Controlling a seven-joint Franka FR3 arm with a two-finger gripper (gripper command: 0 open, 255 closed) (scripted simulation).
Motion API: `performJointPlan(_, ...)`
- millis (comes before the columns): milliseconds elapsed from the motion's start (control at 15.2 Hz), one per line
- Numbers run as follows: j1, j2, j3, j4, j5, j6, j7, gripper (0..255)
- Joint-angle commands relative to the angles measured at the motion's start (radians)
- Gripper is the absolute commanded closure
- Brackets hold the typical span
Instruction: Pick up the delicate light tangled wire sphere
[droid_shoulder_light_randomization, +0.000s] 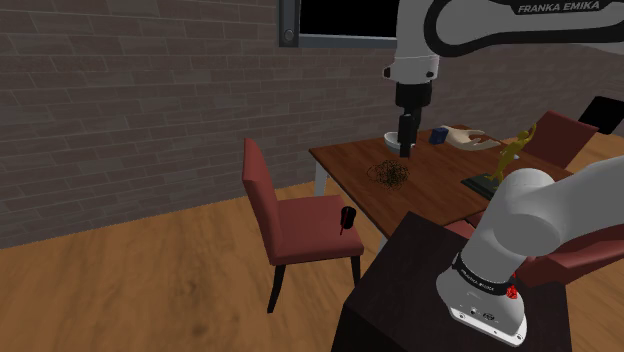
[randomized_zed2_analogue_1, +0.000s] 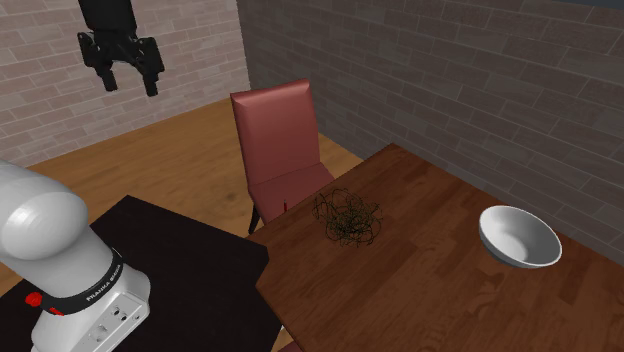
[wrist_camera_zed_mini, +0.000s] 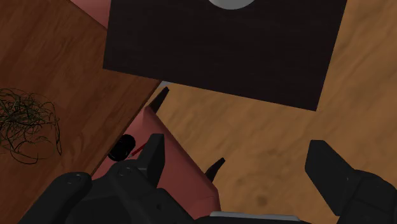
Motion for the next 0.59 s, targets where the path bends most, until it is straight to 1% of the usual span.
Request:
performJointPlan(0, 0.0, 0.0, 0.0, 0.0, 0.0, 0.0, 0.0, 0)
performJointPlan(264, 0.0, -0.015, -0.106, -0.068, -0.089, 0.039, -0.202, 0)
performJointPlan(528, -0.006, 0.008, -0.216, -0.11, -0.184, 0.095, -0.401, 0)
